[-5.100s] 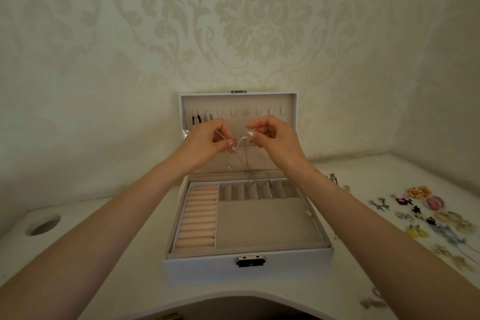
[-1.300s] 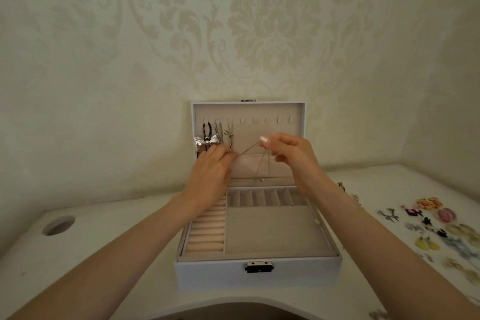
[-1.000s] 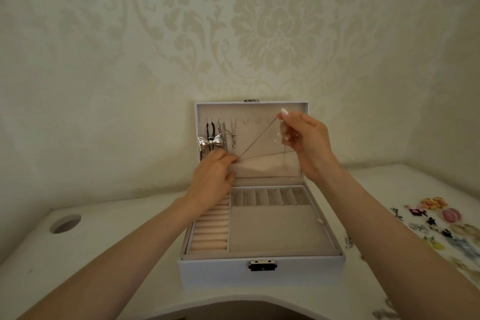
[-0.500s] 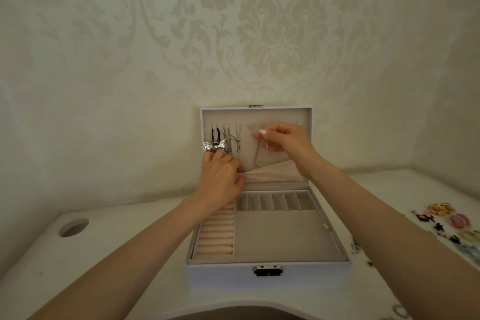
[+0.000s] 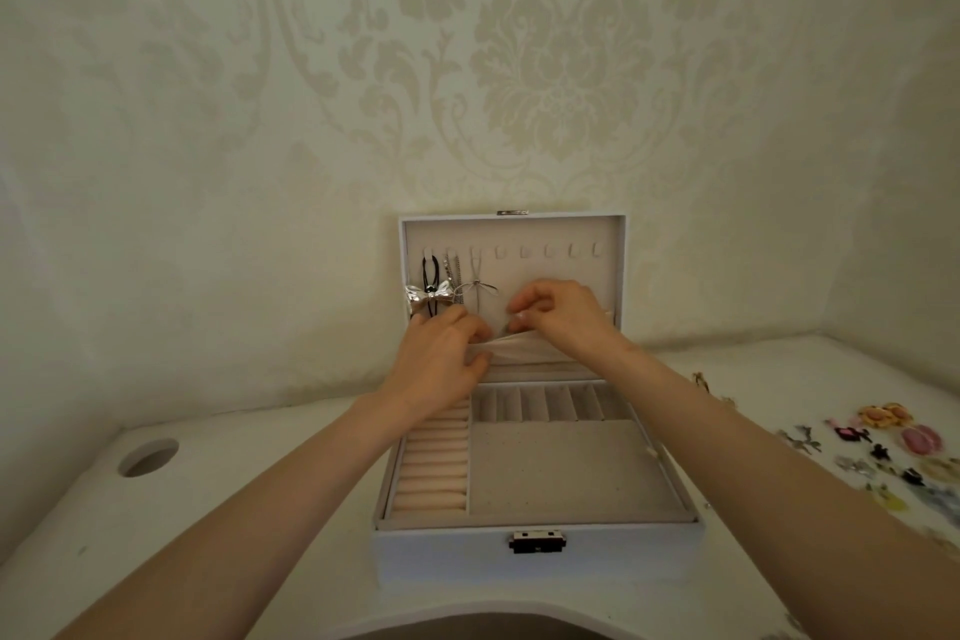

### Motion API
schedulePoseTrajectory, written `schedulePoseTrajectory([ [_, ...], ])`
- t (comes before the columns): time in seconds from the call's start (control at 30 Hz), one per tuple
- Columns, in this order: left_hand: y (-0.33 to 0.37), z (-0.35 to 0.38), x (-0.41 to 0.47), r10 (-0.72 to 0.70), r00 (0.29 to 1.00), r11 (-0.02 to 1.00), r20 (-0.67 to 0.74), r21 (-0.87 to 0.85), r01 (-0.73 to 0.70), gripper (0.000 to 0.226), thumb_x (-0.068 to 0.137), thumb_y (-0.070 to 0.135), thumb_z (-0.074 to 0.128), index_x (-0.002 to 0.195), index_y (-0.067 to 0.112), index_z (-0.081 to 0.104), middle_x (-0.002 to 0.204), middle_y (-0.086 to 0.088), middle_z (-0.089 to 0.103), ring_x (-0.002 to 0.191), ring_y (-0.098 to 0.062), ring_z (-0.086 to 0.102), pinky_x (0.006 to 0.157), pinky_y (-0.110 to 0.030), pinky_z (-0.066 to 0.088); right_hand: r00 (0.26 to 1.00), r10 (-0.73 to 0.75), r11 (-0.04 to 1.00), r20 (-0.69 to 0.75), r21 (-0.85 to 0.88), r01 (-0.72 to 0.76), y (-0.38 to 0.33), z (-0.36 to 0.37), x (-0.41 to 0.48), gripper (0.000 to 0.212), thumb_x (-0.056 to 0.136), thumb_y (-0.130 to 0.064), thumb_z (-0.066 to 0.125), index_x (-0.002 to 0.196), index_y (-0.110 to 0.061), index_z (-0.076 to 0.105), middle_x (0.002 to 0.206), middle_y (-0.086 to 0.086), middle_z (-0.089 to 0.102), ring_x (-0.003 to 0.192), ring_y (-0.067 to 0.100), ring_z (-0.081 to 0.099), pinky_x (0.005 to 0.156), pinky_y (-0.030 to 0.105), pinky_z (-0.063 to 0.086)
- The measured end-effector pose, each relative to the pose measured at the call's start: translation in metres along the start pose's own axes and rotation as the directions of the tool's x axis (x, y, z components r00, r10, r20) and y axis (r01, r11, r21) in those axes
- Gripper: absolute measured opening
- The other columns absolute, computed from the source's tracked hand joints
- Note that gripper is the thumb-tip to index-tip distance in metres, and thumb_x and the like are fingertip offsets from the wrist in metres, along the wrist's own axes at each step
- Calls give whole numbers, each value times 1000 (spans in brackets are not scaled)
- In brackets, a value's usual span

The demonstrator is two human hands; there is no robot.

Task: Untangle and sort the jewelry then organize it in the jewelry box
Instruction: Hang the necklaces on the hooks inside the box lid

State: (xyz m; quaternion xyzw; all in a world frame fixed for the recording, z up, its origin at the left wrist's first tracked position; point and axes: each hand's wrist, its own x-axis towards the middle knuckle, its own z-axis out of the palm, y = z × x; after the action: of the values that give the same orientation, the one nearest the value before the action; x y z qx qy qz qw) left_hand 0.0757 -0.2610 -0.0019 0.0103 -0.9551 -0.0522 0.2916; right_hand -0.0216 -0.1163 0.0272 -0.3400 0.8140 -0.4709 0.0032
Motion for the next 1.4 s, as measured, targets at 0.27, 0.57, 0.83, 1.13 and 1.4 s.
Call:
schedulePoseTrajectory([
  [0.27, 4, -5, 0, -72, 996, 979, -42, -192, 63, 28, 83, 13, 62, 110, 9, 53, 106, -3, 63, 102, -22, 58, 86, -36, 41, 995, -97, 990, -31, -107, 93, 3, 3, -4, 15, 84, -5, 64, 90, -15, 74, 90, -1, 71, 86, 9, 59, 86, 21, 45],
  [0.57, 17, 1, 3, -43, 993, 990, -112, -140, 27, 21, 82, 19, 63, 102, 13, 59, 104, -2, 61, 102, -23, 55, 88, -39, 39, 970, -150, 988, -193, -76, 137, 14, -8, -26, 19, 82, -6, 62, 83, -23, 70, 79, -8, 68, 83, 13, 65, 82, 30, 52],
  [0.83, 70, 22, 10, 126, 988, 965, 93, -241, -100, 14, 84, 17, 61, 98, 16, 60, 102, -3, 60, 97, -19, 55, 85, -33, 42, 986, -13, 993, -166, -120, -7, 53, -48, -56, 23, 81, 0, 62, 80, -22, 70, 73, 3, 71, 71, 18, 67, 72, 34, 56],
  [1.13, 127, 38, 27, 257, 943, 939, 214, -286, -191, 19, 88, 26, 60, 104, 16, 59, 108, -1, 56, 99, -14, 53, 86, -31, 42, 946, 324, 870, 14, -398, -292, 92, -102, -90, 10, 74, -24, 79, 77, -21, 70, 69, -9, 61, 72, 9, 57, 68, 25, 44],
  [1.4, 140, 51, 35, 309, 892, 936, 329, -271, -224, 21, 90, 32, 59, 106, 18, 59, 114, 2, 52, 103, -11, 52, 73, -20, 31, 857, 513, 676, -57, -588, -444, 103, -88, -104, 45, 71, -45, 79, 98, -10, 69, 95, 4, 69, 88, 19, 64, 69, 27, 46],
])
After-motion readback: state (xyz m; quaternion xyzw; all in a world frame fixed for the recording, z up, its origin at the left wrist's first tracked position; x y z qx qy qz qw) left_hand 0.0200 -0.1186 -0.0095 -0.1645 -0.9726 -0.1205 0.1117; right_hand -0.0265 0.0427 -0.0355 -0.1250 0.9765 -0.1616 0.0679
